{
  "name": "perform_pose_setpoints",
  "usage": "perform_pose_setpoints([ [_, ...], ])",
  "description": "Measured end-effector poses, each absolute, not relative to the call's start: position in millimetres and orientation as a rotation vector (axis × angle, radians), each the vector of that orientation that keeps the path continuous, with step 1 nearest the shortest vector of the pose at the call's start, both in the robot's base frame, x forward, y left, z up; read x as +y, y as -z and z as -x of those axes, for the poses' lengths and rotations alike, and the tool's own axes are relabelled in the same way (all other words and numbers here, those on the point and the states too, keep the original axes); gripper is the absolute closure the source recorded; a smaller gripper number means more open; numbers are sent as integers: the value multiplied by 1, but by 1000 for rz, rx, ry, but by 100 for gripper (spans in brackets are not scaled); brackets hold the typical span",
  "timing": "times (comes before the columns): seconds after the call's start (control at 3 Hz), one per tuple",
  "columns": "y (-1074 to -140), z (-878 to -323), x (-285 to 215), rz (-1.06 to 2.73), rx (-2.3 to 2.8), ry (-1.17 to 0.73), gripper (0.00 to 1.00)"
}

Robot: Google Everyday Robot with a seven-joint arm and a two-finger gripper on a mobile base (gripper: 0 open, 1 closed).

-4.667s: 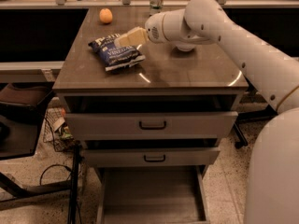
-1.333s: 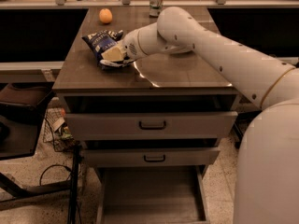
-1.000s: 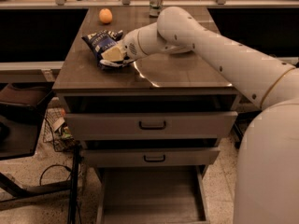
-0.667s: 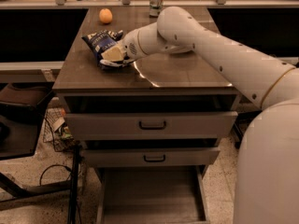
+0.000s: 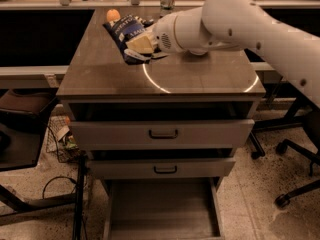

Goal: Place blue chip bag into bottom drawer

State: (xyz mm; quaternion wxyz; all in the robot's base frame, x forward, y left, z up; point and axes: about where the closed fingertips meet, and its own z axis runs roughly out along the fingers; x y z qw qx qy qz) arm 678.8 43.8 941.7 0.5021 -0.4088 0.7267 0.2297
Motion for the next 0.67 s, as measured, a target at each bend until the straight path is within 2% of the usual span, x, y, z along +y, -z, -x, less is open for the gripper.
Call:
perform_pose_setpoints([
  [0.67, -967, -611, 6, 1018, 1739, -511, 100],
])
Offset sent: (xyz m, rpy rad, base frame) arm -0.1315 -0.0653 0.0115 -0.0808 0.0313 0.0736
